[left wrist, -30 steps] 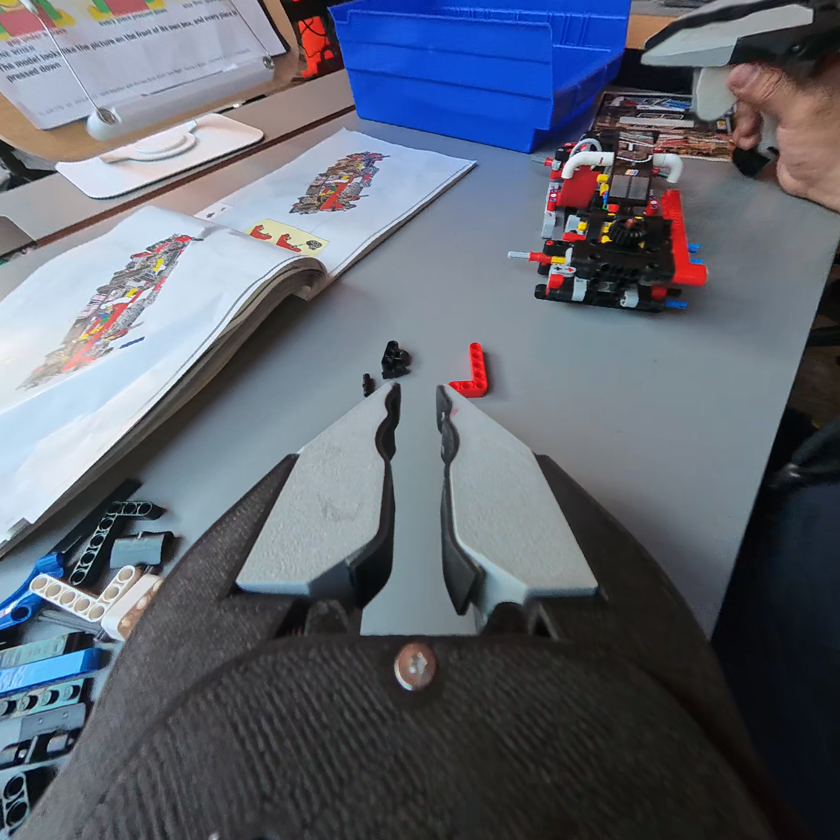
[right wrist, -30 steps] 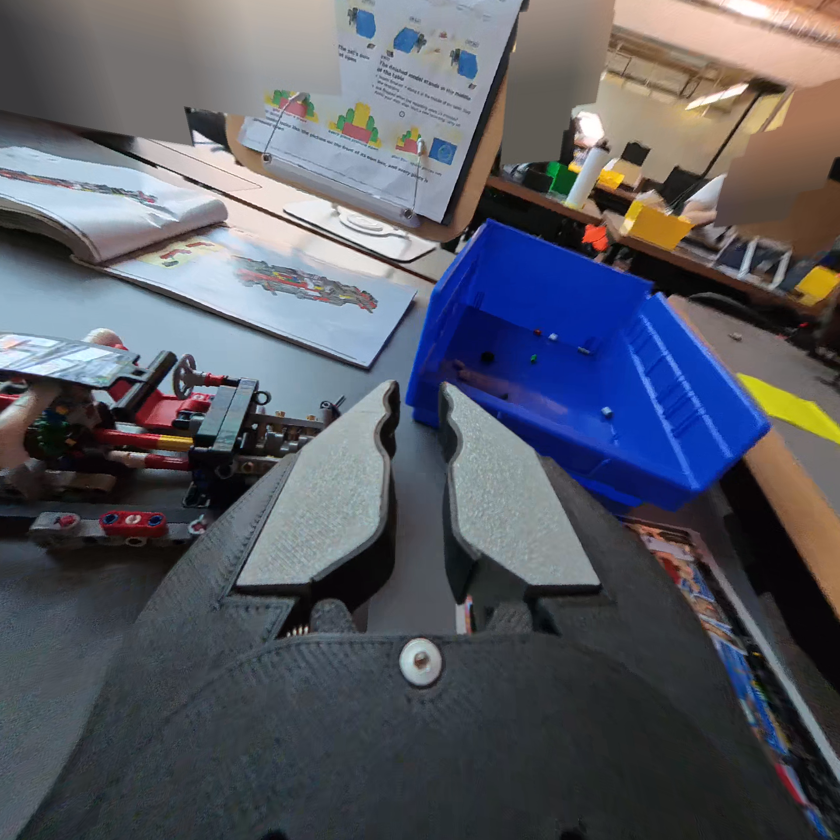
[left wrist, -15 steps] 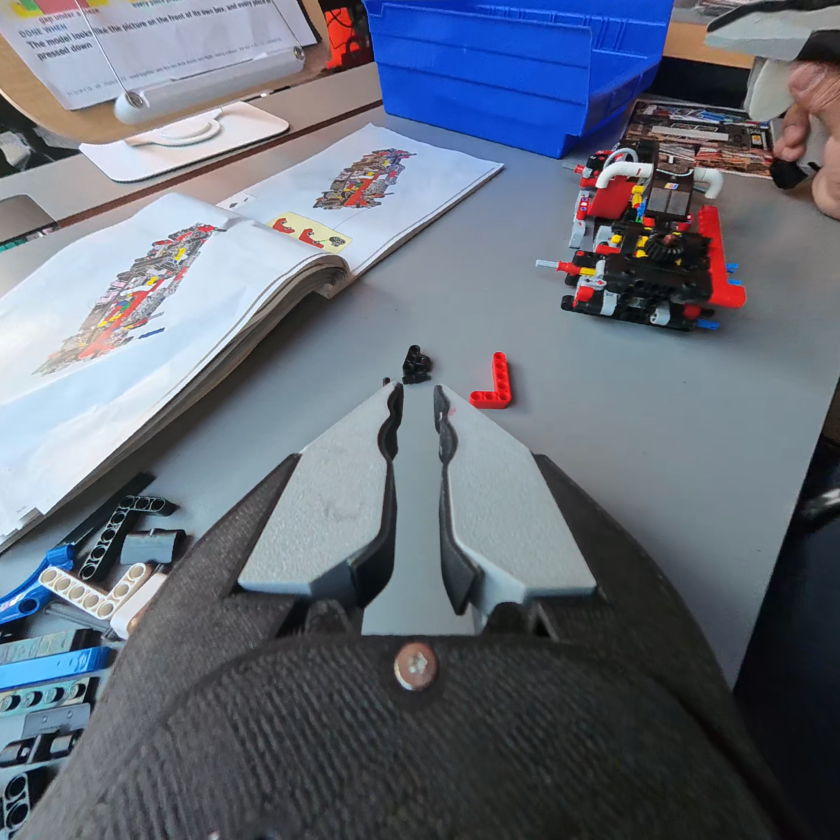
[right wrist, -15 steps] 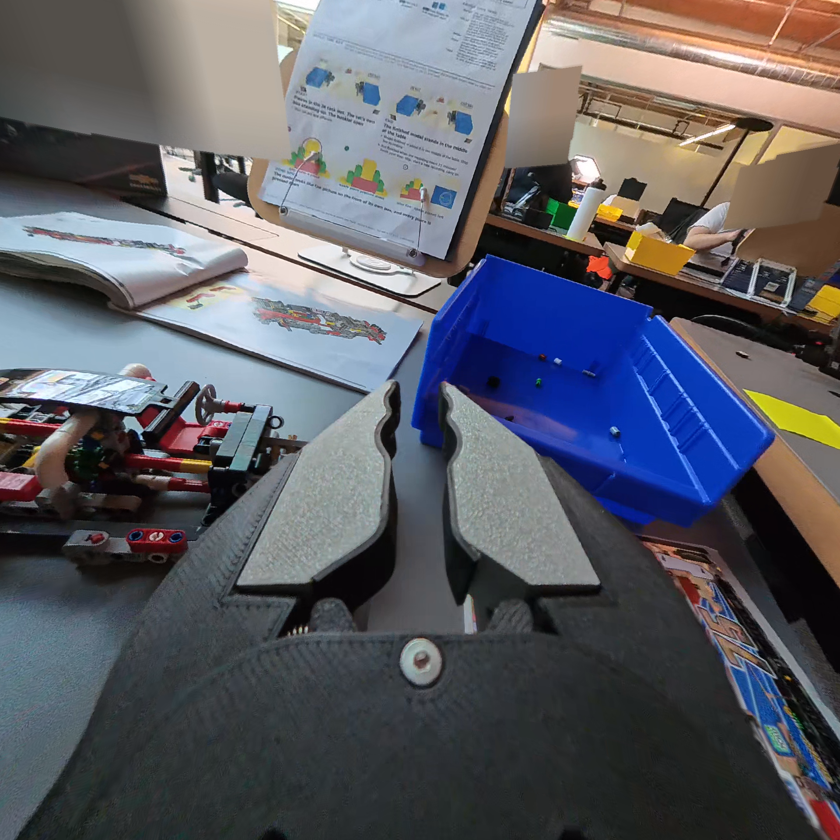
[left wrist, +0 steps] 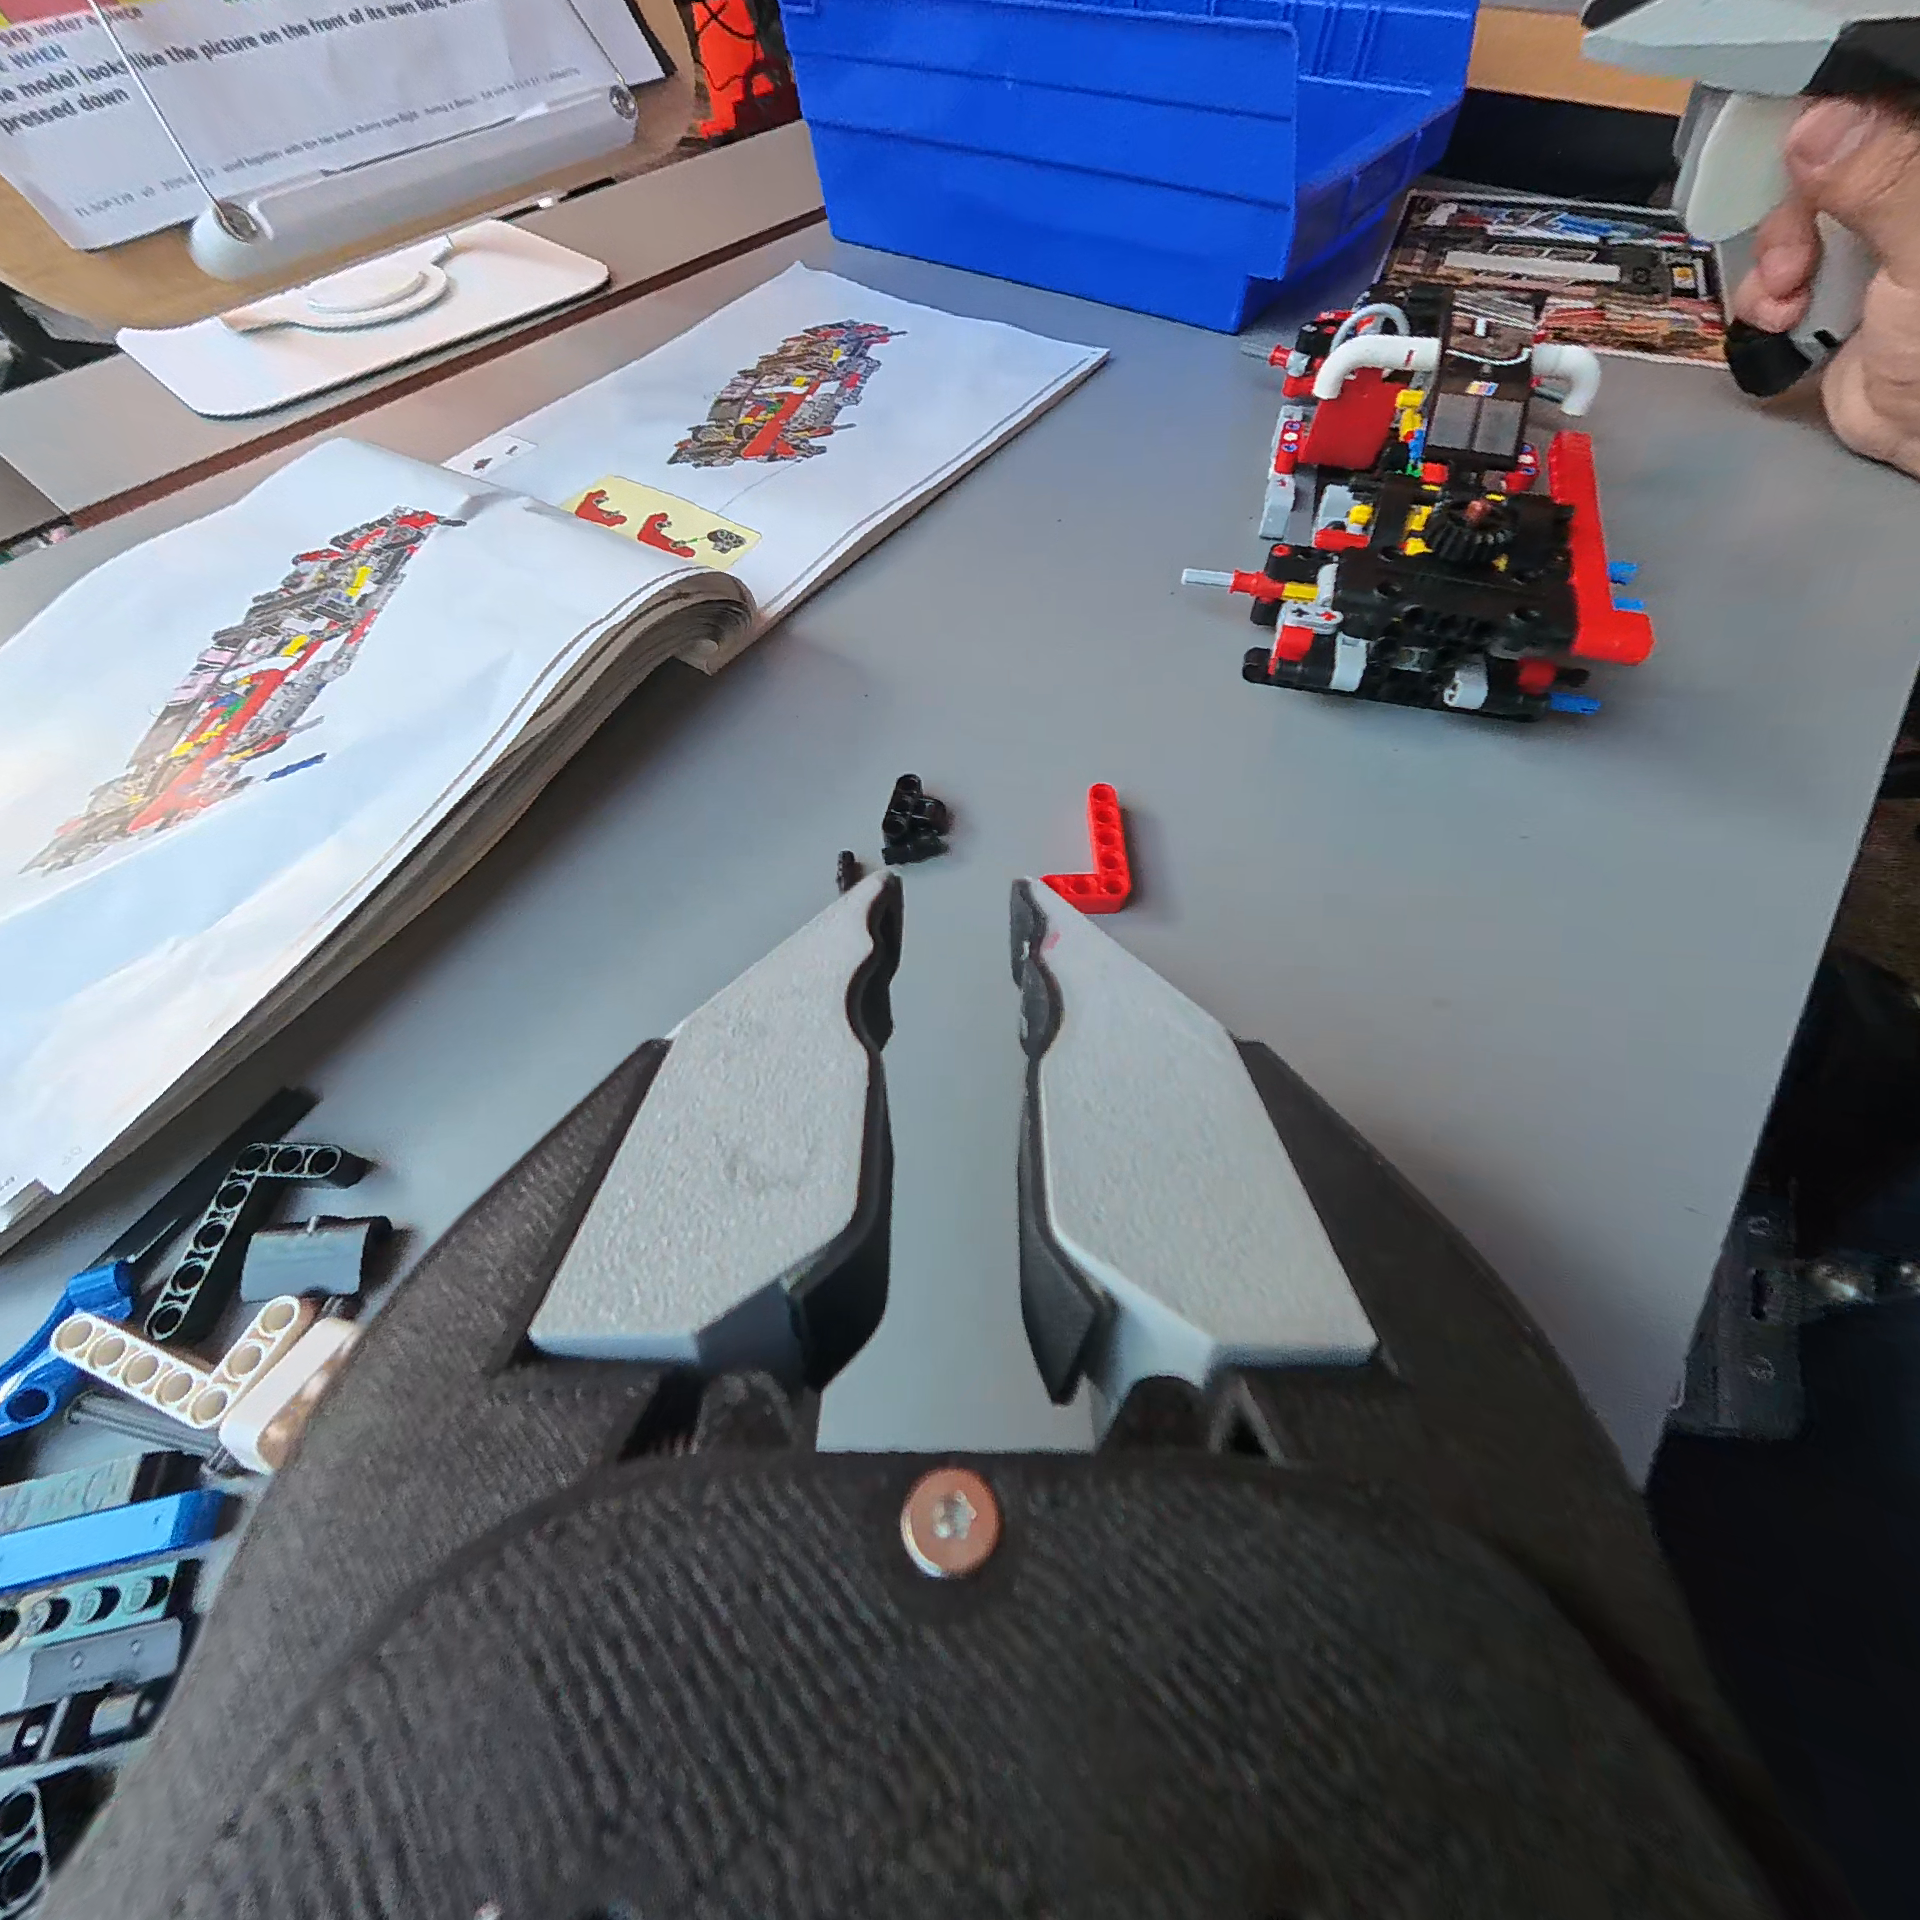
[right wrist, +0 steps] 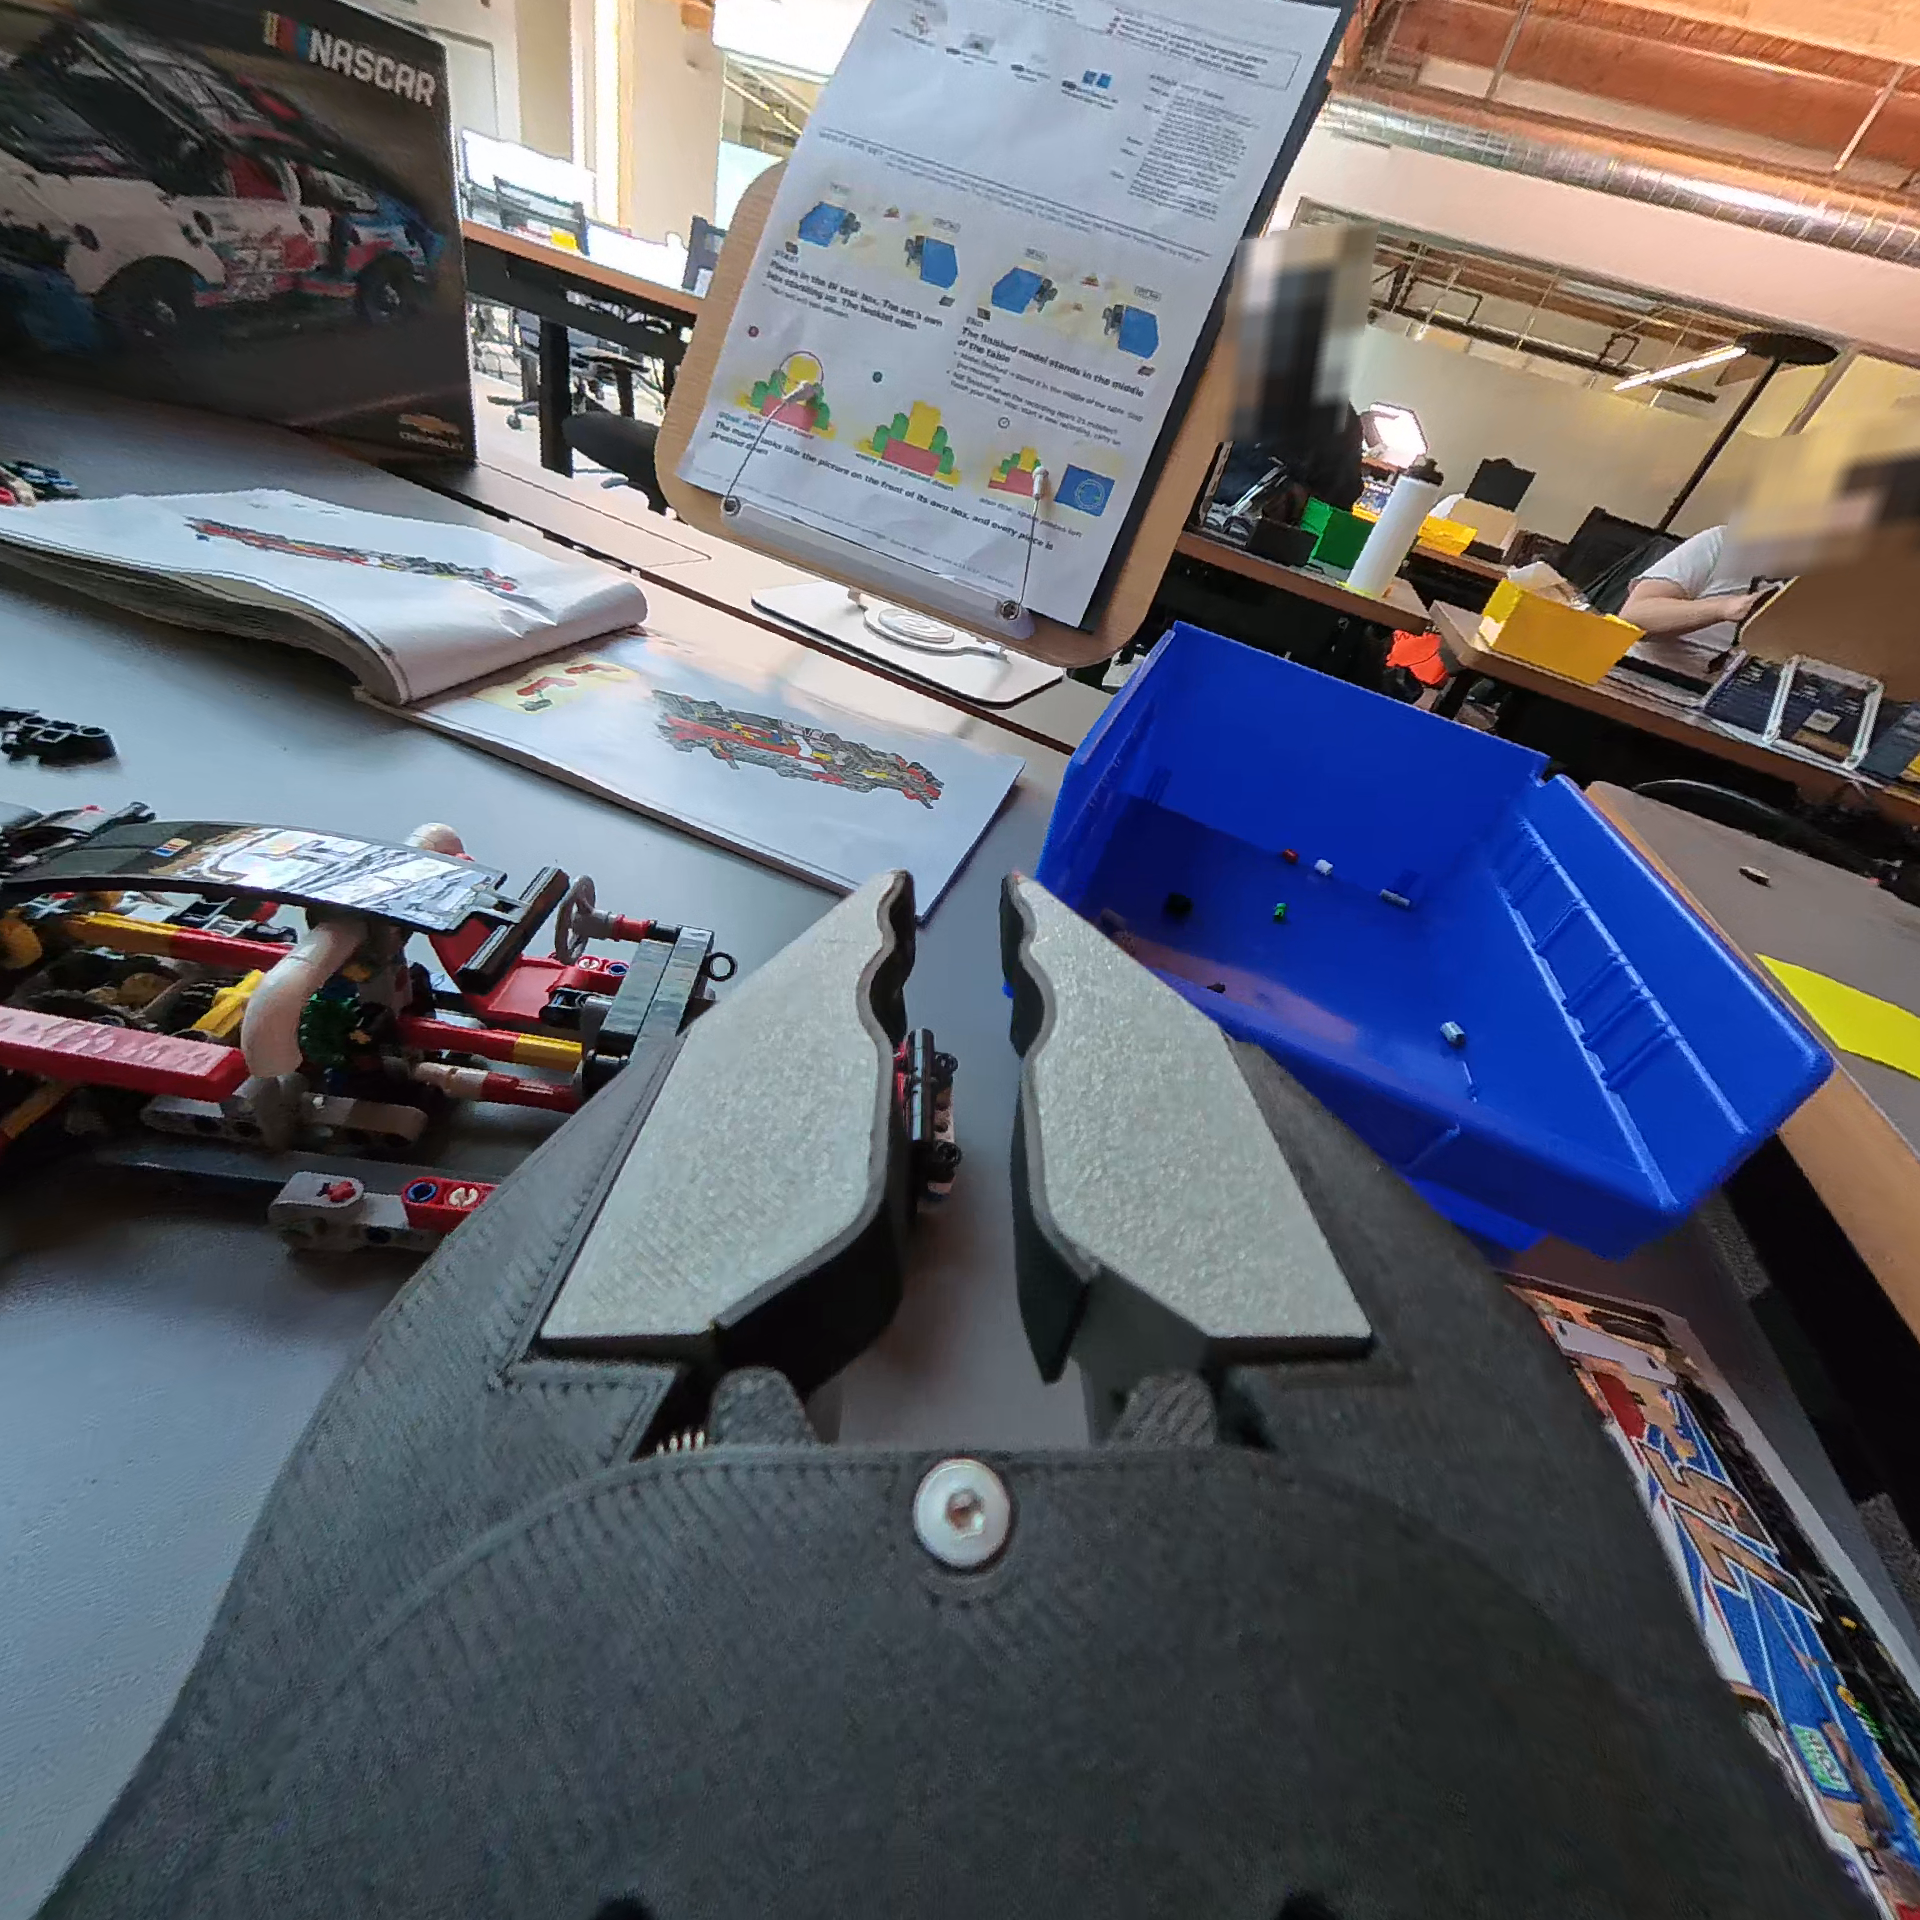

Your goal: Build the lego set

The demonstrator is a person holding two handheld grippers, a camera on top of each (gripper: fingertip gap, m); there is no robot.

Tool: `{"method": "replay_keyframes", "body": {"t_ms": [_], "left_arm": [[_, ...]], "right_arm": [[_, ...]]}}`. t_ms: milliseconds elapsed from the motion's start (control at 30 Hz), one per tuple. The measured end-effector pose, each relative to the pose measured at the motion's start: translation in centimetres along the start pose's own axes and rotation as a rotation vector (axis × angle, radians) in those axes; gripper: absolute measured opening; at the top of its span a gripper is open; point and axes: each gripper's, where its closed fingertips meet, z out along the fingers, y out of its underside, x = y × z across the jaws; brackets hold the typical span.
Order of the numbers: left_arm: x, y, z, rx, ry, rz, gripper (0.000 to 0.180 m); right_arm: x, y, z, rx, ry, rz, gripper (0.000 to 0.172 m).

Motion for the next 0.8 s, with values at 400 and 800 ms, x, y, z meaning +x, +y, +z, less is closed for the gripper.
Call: {"method": "replay_keyframes", "body": {"t_ms": [400,800], "left_arm": [[0.15,0.35,-0.11,-0.019,0.008,-0.005,0.02],[0.27,0.86,0.33,-0.062,0.04,-0.032,0.022]], "right_arm": [[0.61,0.34,0.05,-0.015,0.03,0.001,0.011],[0.68,0.4,0.18,-0.015,0.026,0.007,0.01]]}}
